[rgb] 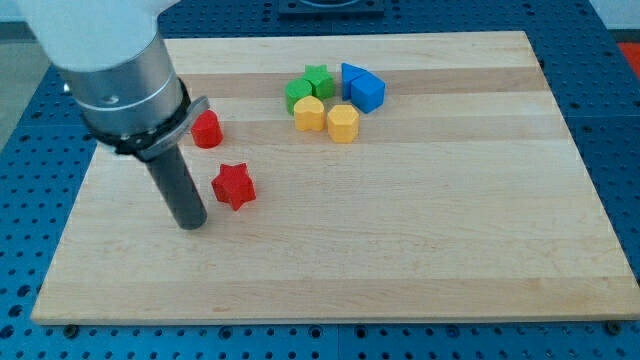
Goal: Push the red star closer to the yellow hexagon
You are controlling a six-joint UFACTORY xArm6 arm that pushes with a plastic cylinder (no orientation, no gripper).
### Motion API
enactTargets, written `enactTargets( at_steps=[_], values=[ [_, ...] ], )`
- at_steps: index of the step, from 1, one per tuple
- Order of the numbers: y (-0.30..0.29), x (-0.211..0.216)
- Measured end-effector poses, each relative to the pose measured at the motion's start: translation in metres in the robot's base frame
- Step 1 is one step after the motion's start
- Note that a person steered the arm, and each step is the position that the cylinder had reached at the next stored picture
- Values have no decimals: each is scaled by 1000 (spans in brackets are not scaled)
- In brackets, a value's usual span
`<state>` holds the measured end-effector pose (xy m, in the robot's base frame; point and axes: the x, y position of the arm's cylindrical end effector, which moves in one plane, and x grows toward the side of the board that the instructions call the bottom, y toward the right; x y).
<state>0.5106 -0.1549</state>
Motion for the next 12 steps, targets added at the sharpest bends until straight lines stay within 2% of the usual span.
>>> enactTargets(
  at_steps=[2, 4, 6, 7, 10, 12],
  values=[
    [56, -20],
    [60, -36],
    [18, -37],
    [18, -50],
    [79, -67],
    [98, -68]
  ],
)
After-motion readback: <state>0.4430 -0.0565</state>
